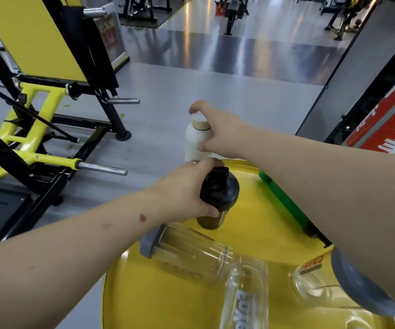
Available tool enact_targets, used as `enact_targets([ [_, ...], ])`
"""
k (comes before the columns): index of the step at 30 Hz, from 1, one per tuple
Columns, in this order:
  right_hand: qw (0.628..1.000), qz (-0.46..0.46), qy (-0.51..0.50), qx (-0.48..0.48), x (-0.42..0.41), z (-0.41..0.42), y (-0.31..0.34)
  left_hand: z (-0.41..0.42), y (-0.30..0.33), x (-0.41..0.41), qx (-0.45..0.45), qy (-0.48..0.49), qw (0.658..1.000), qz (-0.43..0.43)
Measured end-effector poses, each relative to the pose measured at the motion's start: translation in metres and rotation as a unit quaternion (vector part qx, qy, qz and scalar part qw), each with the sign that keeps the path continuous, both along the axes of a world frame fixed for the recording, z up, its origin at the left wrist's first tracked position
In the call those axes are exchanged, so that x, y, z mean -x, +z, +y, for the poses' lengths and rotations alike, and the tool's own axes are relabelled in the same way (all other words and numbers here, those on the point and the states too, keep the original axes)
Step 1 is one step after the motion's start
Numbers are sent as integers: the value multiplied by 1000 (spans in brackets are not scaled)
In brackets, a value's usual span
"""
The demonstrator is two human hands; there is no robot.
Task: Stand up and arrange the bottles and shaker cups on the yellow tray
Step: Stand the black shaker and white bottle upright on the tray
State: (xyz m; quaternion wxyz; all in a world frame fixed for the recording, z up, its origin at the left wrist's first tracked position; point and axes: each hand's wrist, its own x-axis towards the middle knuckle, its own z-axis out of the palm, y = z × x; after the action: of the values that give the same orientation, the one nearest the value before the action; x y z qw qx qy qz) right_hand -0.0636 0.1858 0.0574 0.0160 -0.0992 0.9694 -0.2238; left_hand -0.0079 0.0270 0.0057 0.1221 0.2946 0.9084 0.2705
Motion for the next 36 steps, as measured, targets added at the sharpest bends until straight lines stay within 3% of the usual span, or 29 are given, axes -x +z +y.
enact_targets([
  [17,993,-57,-66,-83,-52,84,21,-3,5,39,-8,35,999,-6],
  [28,991,-75,-69,-92,-70,81,24,2,-5,50,-24,22,999,-17],
  [36,980,-72,-96,-156,-68,66,29,-8,2,47,-7,17,999,-39],
])
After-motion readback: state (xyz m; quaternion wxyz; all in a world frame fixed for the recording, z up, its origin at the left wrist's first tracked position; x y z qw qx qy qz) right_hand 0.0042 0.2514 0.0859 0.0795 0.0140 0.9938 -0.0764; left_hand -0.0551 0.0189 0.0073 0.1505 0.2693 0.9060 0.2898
